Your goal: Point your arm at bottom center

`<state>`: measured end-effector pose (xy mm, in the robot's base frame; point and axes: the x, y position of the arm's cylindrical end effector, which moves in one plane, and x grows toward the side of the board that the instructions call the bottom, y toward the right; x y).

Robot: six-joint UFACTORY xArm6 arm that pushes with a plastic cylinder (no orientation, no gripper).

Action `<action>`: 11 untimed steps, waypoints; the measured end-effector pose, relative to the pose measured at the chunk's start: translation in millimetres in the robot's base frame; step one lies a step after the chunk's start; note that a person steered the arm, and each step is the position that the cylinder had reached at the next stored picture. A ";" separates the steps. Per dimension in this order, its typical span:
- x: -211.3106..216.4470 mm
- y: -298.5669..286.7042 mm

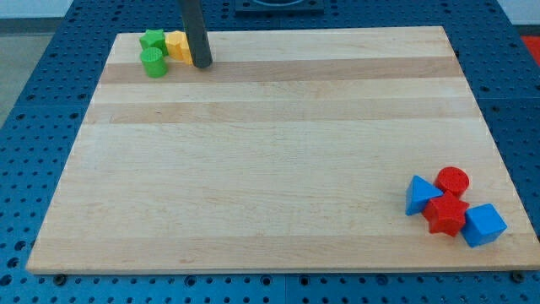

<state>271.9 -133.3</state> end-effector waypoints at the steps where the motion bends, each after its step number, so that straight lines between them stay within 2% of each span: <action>1: 0.0 0.0; 2: 24.1 20.3; 6: 314.3 127.7; 7: 346.5 153.3; 11: 346.0 238.3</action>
